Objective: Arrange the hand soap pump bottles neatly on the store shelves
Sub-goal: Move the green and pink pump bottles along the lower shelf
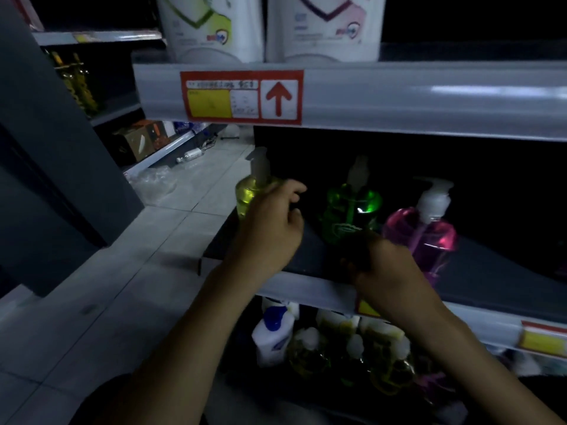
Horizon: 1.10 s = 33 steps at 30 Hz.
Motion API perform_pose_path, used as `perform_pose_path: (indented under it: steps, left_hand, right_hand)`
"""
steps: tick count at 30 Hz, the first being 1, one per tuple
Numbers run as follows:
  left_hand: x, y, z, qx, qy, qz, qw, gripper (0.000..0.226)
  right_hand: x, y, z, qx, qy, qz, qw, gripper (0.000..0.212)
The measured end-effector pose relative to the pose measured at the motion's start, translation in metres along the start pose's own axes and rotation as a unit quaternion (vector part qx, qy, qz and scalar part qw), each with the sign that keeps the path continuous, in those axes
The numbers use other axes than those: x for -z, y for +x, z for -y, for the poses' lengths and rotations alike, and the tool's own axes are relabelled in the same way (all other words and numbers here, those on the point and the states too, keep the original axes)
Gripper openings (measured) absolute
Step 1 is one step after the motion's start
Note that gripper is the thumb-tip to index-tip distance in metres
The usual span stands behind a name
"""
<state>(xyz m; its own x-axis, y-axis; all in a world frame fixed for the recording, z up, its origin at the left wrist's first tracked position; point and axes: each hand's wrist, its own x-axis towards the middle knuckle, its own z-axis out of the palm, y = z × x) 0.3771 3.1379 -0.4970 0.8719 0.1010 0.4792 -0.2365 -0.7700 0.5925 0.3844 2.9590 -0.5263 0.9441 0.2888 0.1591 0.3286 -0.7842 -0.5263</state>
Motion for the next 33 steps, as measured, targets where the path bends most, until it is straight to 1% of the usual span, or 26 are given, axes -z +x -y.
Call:
perform_pose_path:
  steps: [2,4,5,6,9,11,13,15,19,20,21,22,23,24,25,26,27,28,29,30,31,33]
  left_hand:
    - [-0.023,0.002,-0.009,-0.014,0.007,0.059,0.998,0.041]
    - [-0.039,0.011,-0.015,-0.001,0.011,0.094,0.996,0.039]
    - [-0.046,0.016,-0.017,0.018,0.01,0.107,0.994,0.037]
    - [-0.052,0.021,-0.019,0.043,0.012,0.118,0.992,0.038]
    - [-0.065,0.031,-0.019,0.084,0.003,0.118,0.989,0.056]
    - [-0.07,0.032,-0.021,0.094,0.004,0.089,0.992,0.059]
    - [-0.069,0.029,-0.024,0.096,0.013,0.058,0.994,0.057]
    - [-0.063,0.024,-0.024,0.084,0.015,0.051,0.995,0.055]
    - [-0.031,0.006,-0.024,0.035,-0.005,0.132,0.991,0.049]
    - [-0.02,0.003,-0.022,0.025,0.004,0.134,0.991,0.047]
    - [-0.006,0.001,-0.02,0.013,0.017,0.104,0.994,0.043]
    - [0.008,0.001,-0.016,0.0,0.034,0.043,0.998,0.035]
    - [0.022,0.001,-0.007,-0.003,0.05,-0.036,0.998,0.026]
    - [0.034,0.003,0.001,0.011,0.054,-0.111,0.992,0.021]
    - [0.043,0.005,0.013,0.038,0.048,-0.157,0.986,0.022]
    - [0.049,0.006,0.024,0.073,0.042,-0.162,0.983,0.03]
    - [0.051,0.007,0.037,0.107,0.035,-0.131,0.985,0.042]
    - [0.049,0.007,0.046,0.131,0.023,-0.084,0.988,0.055]
    - [0.045,0.008,0.054,0.137,0.016,-0.042,0.99,0.065]
    - [0.04,0.008,0.06,0.128,0.014,-0.011,0.992,0.07]
    - [0.035,0.009,0.065,0.11,0.018,0.007,0.994,0.067]
    - [0.029,0.013,0.067,0.098,0.03,0.021,0.995,0.047]
  right_hand:
    - [0.004,-0.006,-0.007,-0.006,0.006,-0.022,1.0,0.021]
    - [0.006,-0.013,-0.011,-0.004,0.016,-0.04,0.999,0.017]
    - [0.006,-0.016,-0.015,-0.002,0.024,-0.043,0.999,0.02]
    - [0.007,-0.018,-0.018,0.0,0.033,-0.046,0.998,0.025]
    - [0.012,-0.018,-0.024,0.0,0.079,-0.049,0.996,0.05]
    - [0.012,-0.015,-0.025,-0.002,0.103,-0.044,0.994,0.067]
    - [0.011,-0.012,-0.025,0.0,0.114,-0.036,0.993,0.079]
    - [0.01,-0.007,-0.024,0.008,0.129,-0.034,0.991,0.084]
    - [0.011,0.008,-0.018,0.047,0.149,-0.065,0.986,0.082]
    - [0.011,0.011,-0.017,0.057,0.148,-0.067,0.985,0.083]
    - [0.009,0.014,-0.016,0.064,0.147,-0.068,0.985,0.084]
    - [0.007,0.017,-0.016,0.067,0.146,-0.071,0.984,0.082]
    - [0.005,0.019,-0.015,0.067,0.142,-0.077,0.985,0.081]
    - [0.004,0.021,-0.014,0.064,0.136,-0.084,0.985,0.081]
    - [0.003,0.022,-0.013,0.06,0.133,-0.091,0.985,0.082]
    - [0.001,0.023,-0.011,0.055,0.132,-0.097,0.985,0.083]
    - [0.0,0.024,-0.009,0.051,0.134,-0.101,0.984,0.085]
    - [-0.001,0.024,-0.006,0.048,0.138,-0.103,0.984,0.087]
    - [-0.003,0.025,-0.003,0.049,0.142,-0.104,0.983,0.087]
    - [-0.005,0.025,0.001,0.053,0.145,-0.103,0.983,0.087]
    - [-0.007,0.025,0.005,0.059,0.149,-0.1,0.982,0.087]
    - [-0.012,0.023,0.013,0.074,0.152,-0.099,0.981,0.087]
